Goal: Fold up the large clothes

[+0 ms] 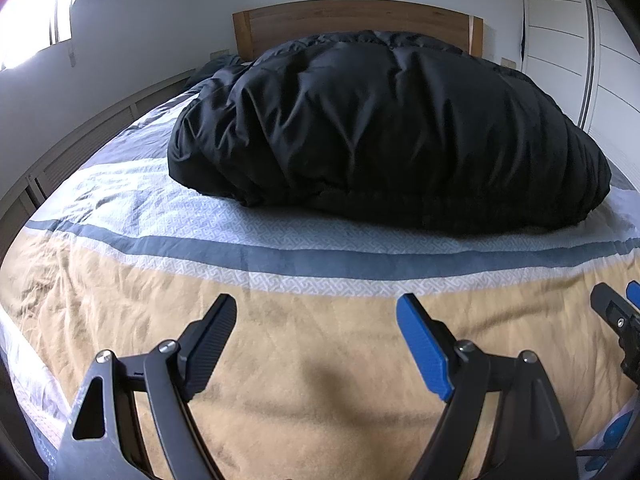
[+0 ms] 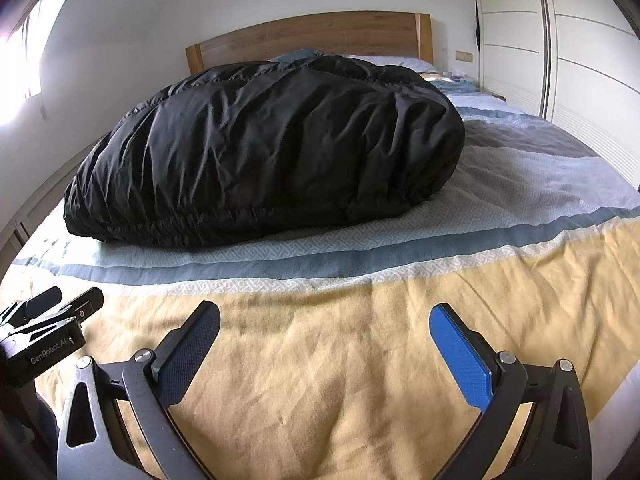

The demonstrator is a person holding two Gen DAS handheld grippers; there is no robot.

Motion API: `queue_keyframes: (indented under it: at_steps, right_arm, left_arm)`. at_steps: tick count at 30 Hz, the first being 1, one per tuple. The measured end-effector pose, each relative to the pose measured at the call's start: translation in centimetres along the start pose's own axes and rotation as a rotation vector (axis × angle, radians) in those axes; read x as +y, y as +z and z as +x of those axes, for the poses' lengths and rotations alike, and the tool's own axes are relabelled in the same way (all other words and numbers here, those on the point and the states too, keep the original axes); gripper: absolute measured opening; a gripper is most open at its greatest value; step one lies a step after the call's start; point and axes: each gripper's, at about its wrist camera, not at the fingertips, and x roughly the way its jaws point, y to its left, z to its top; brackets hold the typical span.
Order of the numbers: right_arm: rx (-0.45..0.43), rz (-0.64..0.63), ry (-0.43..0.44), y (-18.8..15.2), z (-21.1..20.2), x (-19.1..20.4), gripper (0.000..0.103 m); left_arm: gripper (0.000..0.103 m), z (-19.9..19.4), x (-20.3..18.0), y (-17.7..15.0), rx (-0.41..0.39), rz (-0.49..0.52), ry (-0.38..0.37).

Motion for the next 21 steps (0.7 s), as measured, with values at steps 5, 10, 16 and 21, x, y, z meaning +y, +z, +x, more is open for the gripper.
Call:
queue_keyframes:
  at_steps: [5, 10, 16, 21]
  right_arm:
    - [0.004, 0.004, -0.002, -0.04, 0.11, -0.05, 0.103]
    - [0.006, 0.006, -0.003, -0.08, 0.15, -0.17, 0.103]
    - [0.004, 0.004, -0.004, -0.06, 0.14, -0.19, 0.103]
    - [-0.001, -0.002, -0.005, -0.07, 0.06, -0.20, 0.103]
  left_arm:
    - [0.082, 0.05, -0.04, -0.10, 0.005, -0.001, -0.003]
    - [0.082, 0.37, 0.37, -0.05, 0.016, -0.009, -0.006]
    - [0.082, 0.49, 0.59, -0.16, 0.018, -0.009, 0.000]
    - [0.082, 0.45, 0.63, -0.18, 0.016, -0.006, 0.001]
